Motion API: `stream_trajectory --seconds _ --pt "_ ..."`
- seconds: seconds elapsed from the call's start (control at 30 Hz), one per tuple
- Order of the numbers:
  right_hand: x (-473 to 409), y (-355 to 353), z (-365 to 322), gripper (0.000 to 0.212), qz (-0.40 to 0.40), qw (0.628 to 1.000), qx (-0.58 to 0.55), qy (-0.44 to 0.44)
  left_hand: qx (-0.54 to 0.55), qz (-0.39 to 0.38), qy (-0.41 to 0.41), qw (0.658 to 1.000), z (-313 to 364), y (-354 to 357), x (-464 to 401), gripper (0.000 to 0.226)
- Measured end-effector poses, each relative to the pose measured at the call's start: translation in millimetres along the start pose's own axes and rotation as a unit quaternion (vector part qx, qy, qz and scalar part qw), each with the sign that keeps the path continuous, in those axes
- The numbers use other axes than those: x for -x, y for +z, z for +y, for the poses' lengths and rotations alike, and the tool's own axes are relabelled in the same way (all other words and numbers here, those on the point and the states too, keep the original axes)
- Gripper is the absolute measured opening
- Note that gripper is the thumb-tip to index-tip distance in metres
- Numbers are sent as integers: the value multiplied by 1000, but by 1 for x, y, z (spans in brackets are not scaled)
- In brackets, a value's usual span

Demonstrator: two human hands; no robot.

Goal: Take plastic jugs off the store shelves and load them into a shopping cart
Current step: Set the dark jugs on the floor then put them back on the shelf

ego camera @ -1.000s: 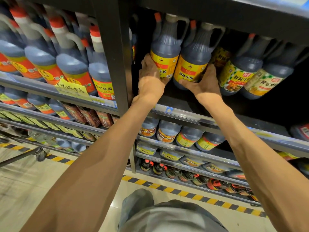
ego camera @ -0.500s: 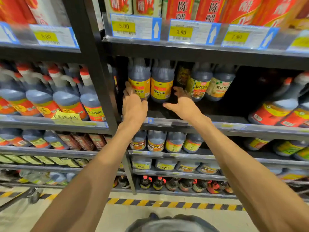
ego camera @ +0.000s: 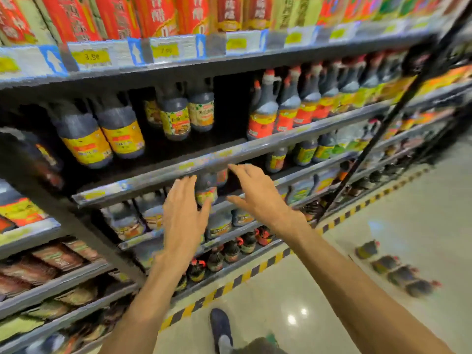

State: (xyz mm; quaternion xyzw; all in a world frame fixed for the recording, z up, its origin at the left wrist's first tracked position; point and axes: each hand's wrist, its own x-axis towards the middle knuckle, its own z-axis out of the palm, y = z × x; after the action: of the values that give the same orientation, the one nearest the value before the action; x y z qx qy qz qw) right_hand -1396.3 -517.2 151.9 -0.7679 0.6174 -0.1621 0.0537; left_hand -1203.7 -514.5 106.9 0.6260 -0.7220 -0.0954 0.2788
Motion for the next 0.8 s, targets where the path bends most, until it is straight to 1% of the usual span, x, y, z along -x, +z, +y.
stream_trajectory --seconds 0.13,0.27,0.33,0.4,0.43,0.53,0.57,0.63,0.8 --pt "77 -19 58 80 -24 995 -18 91 34 -75 54 995 58 45 36 60" --pt "141 -47 114 80 -14 980 -37 196 71 -124 122 982 121 85 52 55" --pt "170 -59 143 79 -2 969 -42 245 82 -153 131 976 157 106 56 52" --pt "198 -71 175 79 10 960 -40 278 82 -187 145 968 196 126 57 57" --pt "212 -76 193 79 21 955 -39 292 86 -197 165 963 216 138 57 60" --pt "251 -94 251 77 69 935 -43 346 107 -220 231 942 280 184 52 57" --pt "264 -102 273 77 79 926 -42 366 116 -232 245 934 303 202 50 58" --pt "290 -117 315 77 95 908 -41 405 124 -256 272 919 353 237 47 63" --pt "346 -149 417 74 126 871 -48 473 146 -303 317 887 469 315 54 62"
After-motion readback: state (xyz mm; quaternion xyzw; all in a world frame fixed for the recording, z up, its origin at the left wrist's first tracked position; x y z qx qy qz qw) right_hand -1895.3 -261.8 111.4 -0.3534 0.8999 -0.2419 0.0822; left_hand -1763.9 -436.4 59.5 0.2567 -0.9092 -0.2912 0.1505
